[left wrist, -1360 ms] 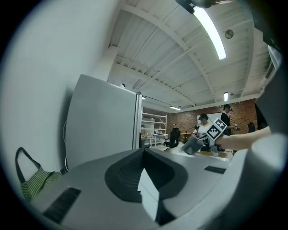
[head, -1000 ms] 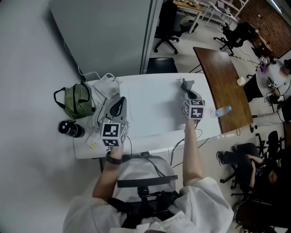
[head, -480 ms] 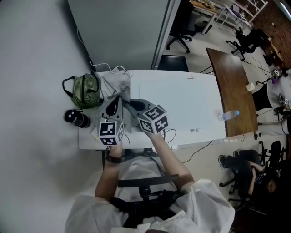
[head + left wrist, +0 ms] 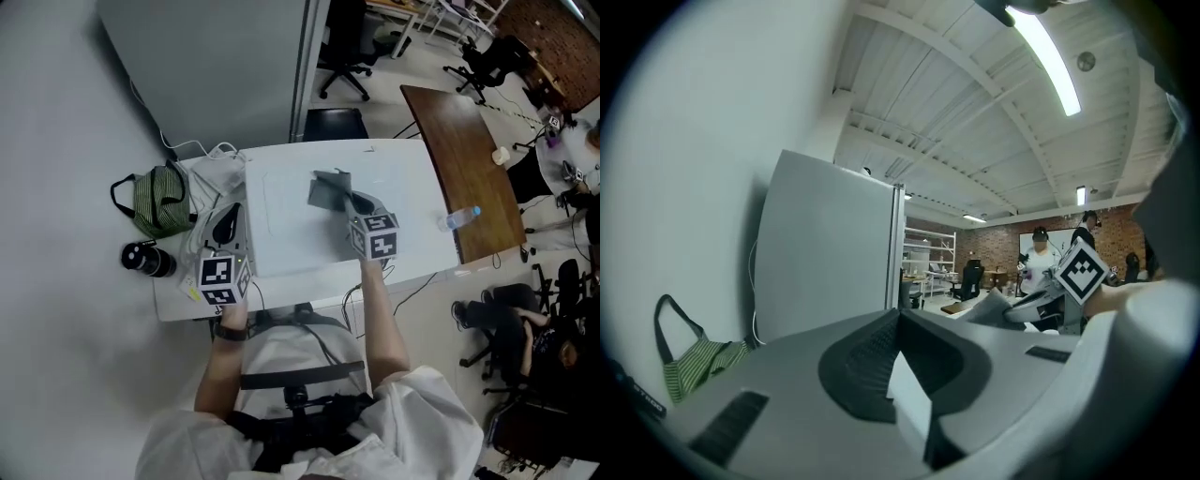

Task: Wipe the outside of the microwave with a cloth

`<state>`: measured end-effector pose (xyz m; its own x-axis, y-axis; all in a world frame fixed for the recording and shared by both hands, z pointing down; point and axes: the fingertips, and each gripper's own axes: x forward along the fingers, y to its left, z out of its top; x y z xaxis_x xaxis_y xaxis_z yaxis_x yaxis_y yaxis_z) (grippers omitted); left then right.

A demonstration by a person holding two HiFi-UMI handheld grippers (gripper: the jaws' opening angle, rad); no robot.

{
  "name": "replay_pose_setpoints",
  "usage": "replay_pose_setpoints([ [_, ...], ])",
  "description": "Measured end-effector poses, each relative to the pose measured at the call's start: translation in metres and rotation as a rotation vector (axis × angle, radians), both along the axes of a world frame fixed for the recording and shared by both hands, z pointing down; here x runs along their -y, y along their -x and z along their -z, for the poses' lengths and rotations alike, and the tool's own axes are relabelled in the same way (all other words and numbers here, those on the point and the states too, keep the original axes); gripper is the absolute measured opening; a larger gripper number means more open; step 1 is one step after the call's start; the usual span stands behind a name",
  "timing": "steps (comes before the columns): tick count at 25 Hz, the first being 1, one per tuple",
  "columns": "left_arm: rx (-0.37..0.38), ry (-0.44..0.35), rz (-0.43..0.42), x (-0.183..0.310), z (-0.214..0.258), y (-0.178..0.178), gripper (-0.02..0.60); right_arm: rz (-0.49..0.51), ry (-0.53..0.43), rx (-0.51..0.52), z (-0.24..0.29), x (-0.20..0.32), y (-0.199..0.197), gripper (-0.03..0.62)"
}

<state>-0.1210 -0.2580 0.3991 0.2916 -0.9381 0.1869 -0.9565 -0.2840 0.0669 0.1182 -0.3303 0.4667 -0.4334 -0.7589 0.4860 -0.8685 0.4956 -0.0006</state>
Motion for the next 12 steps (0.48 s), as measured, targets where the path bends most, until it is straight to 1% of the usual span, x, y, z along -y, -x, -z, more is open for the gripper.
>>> replay_pose_setpoints([
  [2, -0.004, 0.0, -0.024, -0.001, 0.0, -0.009, 0.028, -0.133, 0.0, -0.023, -0.002, 0.005, -0.072, 0.018],
  [5, -0.011, -0.001, -0.051, -0.004, -0.001, -0.017, 0.028, -0.336, -0.03, -0.094, 0.008, 0.004, -0.179, 0.018],
  [7, -0.014, 0.004, -0.056, -0.005, -0.002, -0.017, 0.028, -0.445, -0.054, -0.128, 0.022, -0.001, -0.229, 0.018],
  [8, -0.015, 0.008, -0.057, -0.006, -0.003, -0.017, 0.028, -0.474, -0.061, -0.139, 0.027, -0.004, -0.242, 0.018],
  [9, -0.015, 0.012, -0.058, -0.007, -0.005, -0.016, 0.028, -0.482, -0.063, -0.147, 0.029, -0.006, -0.245, 0.018],
  [10, -0.017, 0.015, -0.059, -0.008, -0.007, -0.015, 0.028, -0.471, -0.061, -0.151, 0.028, -0.008, -0.239, 0.018],
  [12, -0.02, 0.014, -0.062, -0.008, -0.009, -0.013, 0.028, -0.398, -0.047, -0.142, 0.018, -0.008, -0.202, 0.018],
])
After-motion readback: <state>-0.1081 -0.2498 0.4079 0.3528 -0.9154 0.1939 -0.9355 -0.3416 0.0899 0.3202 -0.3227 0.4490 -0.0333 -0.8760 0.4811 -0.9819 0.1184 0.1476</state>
